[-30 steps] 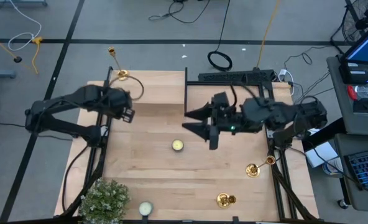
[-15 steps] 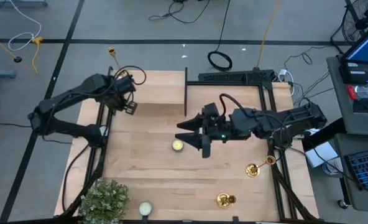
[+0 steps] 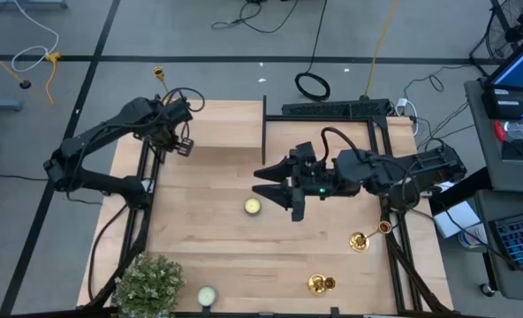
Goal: Pick & Place candle stick holders
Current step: Put the orange scented candle on the shelf, then put the top gold candle holder on the shelf
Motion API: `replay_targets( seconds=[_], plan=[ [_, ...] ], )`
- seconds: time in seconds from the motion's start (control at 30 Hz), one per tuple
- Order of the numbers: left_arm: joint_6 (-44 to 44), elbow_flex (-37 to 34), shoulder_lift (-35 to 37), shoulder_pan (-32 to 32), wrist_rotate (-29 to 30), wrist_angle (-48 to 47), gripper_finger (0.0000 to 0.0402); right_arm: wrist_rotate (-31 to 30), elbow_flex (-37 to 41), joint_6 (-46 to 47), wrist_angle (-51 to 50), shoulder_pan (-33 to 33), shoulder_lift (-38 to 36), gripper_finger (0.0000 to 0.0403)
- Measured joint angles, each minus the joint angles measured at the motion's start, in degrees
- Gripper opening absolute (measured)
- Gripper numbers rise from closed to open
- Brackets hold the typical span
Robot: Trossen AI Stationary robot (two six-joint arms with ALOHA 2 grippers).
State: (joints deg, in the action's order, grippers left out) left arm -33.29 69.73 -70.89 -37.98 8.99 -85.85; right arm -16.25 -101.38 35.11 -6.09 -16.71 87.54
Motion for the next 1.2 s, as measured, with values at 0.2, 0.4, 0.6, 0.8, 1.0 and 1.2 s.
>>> replay_targets(
  seconds=[0.2,0.4,0.6,0.8,1.0,1.2],
  plan=[
    [1.27,0.00,0.00,-1.41,0.02,-0.72,0.0000,0.02,0.00,-1.08,1.92,-0.07,-0.08,0.0238],
    [2.79,0.00,0.00,-2.98,0.53,-0.82,0.0000,0.04,0.00,-1.25,1.86,-0.26,-0.08,0.0238],
    [3.84,0.00,0.00,-4.16,0.80,-0.78,0.0000,0.04,0.00,-1.28,1.99,-0.28,-0.08,0.0238],
    [4.77,0.00,0.00,-4.90,1.08,-0.53,0.0000,0.06,0.00,-1.28,2.01,-0.28,-0.08,0.0238],
    [5.10,0.00,0.00,-5.21,-0.35,-0.71,0.0000,0.07,0.00,-1.28,2.07,-0.28,-0.08,0.0238],
    [4.48,0.00,1.55,-2.58,-4.79,-1.30,0.0000,0.07,0.00,-1.34,2.96,-0.28,-0.08,0.0238]
  ],
)
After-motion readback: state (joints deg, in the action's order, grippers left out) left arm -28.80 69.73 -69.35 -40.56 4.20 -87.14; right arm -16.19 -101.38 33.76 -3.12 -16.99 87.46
